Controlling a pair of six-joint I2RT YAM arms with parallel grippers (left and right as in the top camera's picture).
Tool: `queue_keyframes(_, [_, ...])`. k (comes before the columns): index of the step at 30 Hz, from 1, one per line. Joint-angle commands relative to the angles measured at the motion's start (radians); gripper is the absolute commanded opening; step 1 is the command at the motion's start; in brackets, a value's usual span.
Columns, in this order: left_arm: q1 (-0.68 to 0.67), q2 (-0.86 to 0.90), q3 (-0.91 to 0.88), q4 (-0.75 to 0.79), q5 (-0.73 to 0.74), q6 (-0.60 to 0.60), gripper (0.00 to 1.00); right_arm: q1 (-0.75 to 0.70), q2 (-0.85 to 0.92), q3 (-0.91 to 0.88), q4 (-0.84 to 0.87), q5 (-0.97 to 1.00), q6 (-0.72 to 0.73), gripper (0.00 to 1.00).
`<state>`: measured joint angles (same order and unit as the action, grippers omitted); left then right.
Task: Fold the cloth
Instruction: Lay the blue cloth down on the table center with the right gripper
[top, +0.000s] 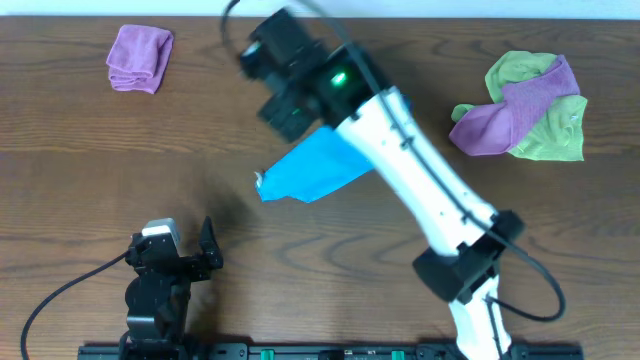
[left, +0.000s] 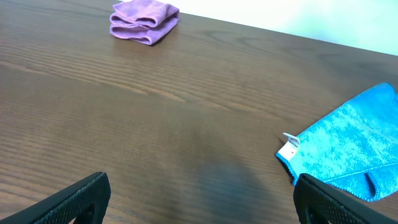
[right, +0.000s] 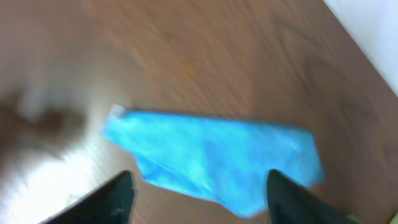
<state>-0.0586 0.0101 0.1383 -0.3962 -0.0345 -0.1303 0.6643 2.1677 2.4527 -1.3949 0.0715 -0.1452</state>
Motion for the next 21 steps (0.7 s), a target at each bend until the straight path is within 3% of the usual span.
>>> queue_keyframes(1, [0.006, -0.006, -0.020, -0.006, -0.018, 0.000, 0.95, -0.117, 0.084, 0.001, -0.061, -0.069, 0.002, 0.61])
queue_keyframes(4, [0.006, -0.006, -0.020, -0.005, -0.018, 0.000, 0.95, -0.242, 0.165, 0.001, -0.158, -0.200, 0.003, 0.57])
queue_keyframes(9, [0.006, -0.006, -0.020, -0.006, -0.018, 0.000, 0.95, -0.389, 0.179, 0.001, -0.237, -0.288, -0.003, 0.64])
queue_keyframes(13, [0.006, -0.006, -0.020, -0.006, -0.018, 0.000, 0.95, -0.426, 0.158, 0.000, -0.255, -0.366, -0.039, 0.58])
queue_keyframes(21, [0.006, -0.006, -0.020, -0.006, -0.018, 0.000, 0.95, -0.441, -0.004, 0.000, -0.248, -0.297, -0.041, 0.62])
